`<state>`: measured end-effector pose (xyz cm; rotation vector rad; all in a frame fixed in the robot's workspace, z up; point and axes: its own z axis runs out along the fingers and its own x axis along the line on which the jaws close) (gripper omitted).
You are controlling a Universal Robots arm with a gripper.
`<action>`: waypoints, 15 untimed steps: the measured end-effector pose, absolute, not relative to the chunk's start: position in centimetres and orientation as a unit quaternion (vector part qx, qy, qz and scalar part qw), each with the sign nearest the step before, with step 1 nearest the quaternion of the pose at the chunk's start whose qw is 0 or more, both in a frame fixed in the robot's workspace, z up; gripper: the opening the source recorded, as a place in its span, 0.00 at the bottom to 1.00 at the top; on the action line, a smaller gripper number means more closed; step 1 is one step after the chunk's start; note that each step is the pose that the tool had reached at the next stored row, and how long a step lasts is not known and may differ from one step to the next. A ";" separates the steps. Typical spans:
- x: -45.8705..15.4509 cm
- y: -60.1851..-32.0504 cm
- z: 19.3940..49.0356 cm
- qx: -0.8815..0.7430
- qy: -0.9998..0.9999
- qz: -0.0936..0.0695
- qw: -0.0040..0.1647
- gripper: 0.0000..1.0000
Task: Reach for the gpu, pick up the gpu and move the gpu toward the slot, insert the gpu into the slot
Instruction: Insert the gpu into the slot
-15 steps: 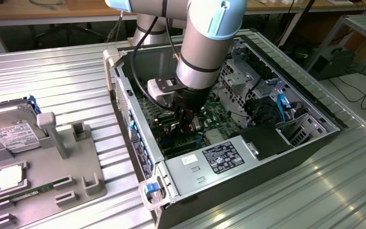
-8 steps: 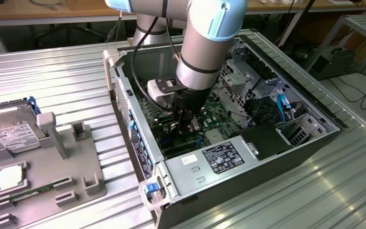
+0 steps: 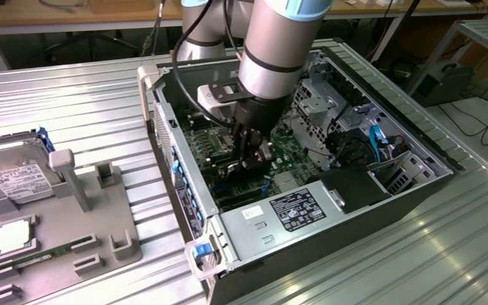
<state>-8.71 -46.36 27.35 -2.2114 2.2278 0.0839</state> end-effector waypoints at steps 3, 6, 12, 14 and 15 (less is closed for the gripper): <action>-8.7 -46.4 28.2 -0.704 0.709 0.026 0.001 0.35; -8.7 -46.4 28.8 -0.704 0.709 0.026 0.001 0.35; -8.7 -46.4 28.8 -0.704 0.709 0.026 0.001 0.15; -8.7 -46.4 28.8 -0.704 0.709 0.026 0.001 0.11; -8.7 -46.4 28.8 -0.704 0.709 0.026 0.001 0.11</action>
